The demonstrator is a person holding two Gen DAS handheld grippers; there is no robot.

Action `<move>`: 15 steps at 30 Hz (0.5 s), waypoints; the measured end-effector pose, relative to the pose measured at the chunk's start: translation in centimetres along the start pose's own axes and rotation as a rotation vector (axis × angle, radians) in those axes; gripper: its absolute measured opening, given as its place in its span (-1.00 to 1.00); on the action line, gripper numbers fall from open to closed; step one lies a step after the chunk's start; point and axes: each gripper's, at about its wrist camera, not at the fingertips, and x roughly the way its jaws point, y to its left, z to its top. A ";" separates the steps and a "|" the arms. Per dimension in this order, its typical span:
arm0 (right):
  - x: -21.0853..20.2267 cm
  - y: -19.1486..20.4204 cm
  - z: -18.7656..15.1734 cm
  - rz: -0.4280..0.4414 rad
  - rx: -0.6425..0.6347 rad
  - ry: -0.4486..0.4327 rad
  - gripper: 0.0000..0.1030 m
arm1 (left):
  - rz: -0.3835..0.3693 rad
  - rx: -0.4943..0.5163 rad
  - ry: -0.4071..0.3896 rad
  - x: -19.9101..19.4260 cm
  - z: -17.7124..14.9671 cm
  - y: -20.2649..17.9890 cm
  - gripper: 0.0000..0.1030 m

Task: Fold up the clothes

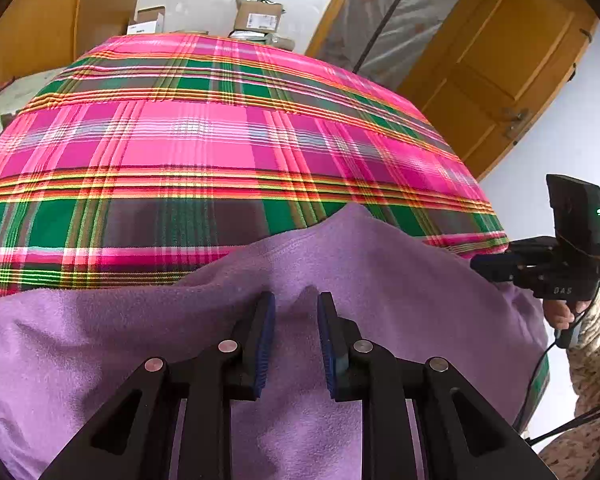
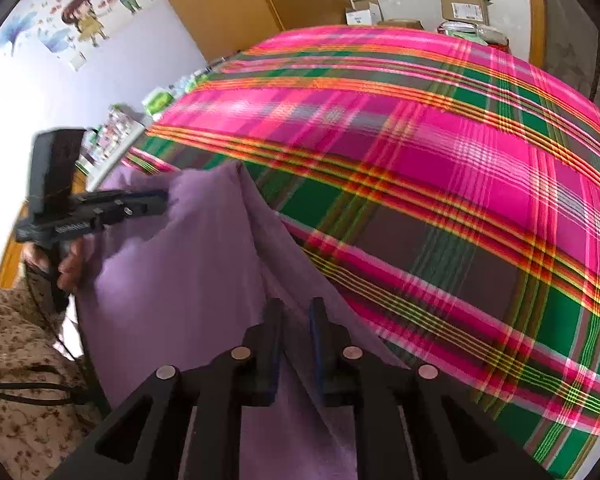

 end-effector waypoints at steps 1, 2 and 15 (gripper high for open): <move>0.2 0.2 -0.1 -0.006 -0.012 0.005 -0.70 | 0.003 -0.001 0.000 0.0 0.0 0.0 -0.57; 0.5 0.5 -0.2 -0.013 -0.024 0.010 -0.64 | 0.005 -0.002 0.001 0.1 0.1 -0.1 -0.57; 0.1 1.9 0.8 -0.133 -0.118 -0.099 -0.94 | 0.030 -0.002 0.004 0.4 0.3 -0.5 -0.57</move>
